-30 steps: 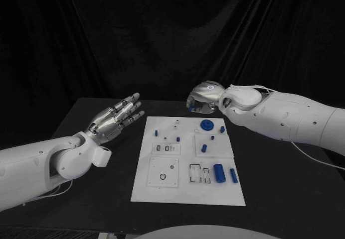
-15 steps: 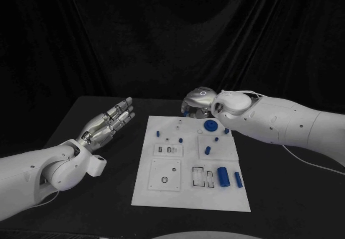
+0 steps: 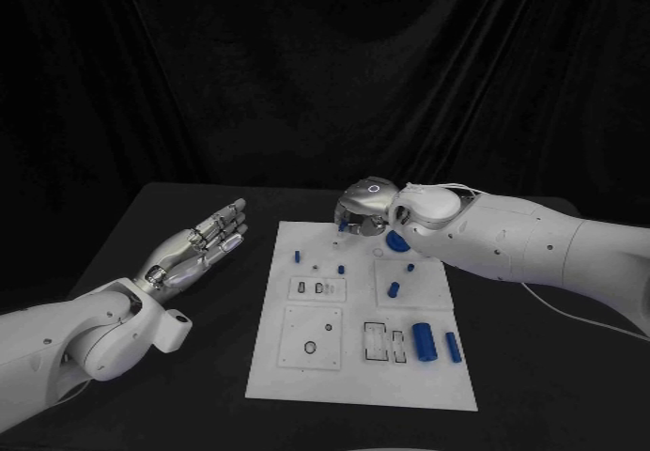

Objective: Assemble the parts on the task board

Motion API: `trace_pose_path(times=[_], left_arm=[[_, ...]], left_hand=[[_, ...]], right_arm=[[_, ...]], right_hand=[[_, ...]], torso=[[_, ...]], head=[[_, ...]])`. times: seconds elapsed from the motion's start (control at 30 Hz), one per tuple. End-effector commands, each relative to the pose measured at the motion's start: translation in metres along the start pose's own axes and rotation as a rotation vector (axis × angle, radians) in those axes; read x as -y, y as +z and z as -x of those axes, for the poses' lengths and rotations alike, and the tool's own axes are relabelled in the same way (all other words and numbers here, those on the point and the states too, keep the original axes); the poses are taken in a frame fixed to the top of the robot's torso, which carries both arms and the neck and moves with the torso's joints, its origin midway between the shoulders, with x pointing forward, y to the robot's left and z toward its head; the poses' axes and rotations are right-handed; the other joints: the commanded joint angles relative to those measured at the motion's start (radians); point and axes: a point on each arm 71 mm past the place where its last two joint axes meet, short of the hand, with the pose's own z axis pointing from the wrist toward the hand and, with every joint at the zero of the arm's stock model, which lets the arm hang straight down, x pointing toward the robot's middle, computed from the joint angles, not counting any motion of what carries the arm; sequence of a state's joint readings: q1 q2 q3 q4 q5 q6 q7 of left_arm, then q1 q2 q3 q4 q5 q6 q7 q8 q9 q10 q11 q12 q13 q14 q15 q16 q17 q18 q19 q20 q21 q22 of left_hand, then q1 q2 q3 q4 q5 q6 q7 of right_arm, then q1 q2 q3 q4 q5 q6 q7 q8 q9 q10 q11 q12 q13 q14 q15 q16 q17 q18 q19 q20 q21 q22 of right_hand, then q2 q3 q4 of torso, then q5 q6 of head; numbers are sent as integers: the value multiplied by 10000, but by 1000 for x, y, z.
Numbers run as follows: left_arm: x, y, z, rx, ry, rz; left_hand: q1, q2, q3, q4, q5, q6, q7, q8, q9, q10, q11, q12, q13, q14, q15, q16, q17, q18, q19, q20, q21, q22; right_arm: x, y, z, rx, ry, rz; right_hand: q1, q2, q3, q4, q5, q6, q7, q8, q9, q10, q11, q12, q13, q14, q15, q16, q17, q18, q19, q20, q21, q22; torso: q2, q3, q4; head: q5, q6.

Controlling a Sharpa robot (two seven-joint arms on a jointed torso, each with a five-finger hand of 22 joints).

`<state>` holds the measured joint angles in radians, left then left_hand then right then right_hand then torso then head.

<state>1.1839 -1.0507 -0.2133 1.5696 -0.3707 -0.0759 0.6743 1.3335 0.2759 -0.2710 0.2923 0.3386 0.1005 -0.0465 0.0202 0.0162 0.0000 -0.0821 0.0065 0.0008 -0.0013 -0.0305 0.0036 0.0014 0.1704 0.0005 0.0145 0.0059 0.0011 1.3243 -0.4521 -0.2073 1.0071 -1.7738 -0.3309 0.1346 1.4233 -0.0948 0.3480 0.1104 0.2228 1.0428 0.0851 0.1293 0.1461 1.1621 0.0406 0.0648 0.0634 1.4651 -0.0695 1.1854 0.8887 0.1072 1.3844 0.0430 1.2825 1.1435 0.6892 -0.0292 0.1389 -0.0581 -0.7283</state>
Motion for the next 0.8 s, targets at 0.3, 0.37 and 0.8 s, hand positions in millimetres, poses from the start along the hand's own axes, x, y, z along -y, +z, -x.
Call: trace_pose_path(times=[0.3, 0.37, 0.8], left_arm=[[10, 2, -3, -394, 246, -1380], [10, 2, -3, -436, 215, -1354], [8, 3, -4, -577, 96, -1191]], left_hand=[[182, 46, 95, -5, 222, 47, 2, -32, 10, 0, 30, -65, -8, 13, -452, -36, -14, 55, -5, 168, -59, -11], [210, 57, 108, -4, 288, 47, 4, -32, 10, 0, 30, -65, -8, 13, -404, -36, -14, 48, -5, 201, -59, -11], [361, 109, 215, 0, 742, 191, 143, -6, 32, 0, 141, -65, -8, 13, -219, -36, -14, 29, -5, 376, -59, -11]], right_arm=[[2, 0, -4, -43, 16, -288], [2, 0, -5, -56, 20, -292], [3, 1, -7, -160, 28, -519]], right_hand=[[-98, -9, 45, -1, 68, -112, 24, -88, -6, -94, 28, -28, 3, 14, 61, -17, 14, -112, -32, 25, 53, 19], [-100, -9, 51, -1, 66, -123, 28, -97, -6, -117, 33, -34, 1, 10, 64, -17, 14, -113, -33, 27, 55, 27], [-63, -13, 106, -41, 91, -159, 12, -134, 1, -245, 29, -44, -5, -12, 72, -9, 27, -122, -37, 39, 73, 83]], torso=[[14, -27, 132], [-6, -42, 117], [-88, -85, 118]], head=[[-116, -12], [-111, -25], [-75, -163]])
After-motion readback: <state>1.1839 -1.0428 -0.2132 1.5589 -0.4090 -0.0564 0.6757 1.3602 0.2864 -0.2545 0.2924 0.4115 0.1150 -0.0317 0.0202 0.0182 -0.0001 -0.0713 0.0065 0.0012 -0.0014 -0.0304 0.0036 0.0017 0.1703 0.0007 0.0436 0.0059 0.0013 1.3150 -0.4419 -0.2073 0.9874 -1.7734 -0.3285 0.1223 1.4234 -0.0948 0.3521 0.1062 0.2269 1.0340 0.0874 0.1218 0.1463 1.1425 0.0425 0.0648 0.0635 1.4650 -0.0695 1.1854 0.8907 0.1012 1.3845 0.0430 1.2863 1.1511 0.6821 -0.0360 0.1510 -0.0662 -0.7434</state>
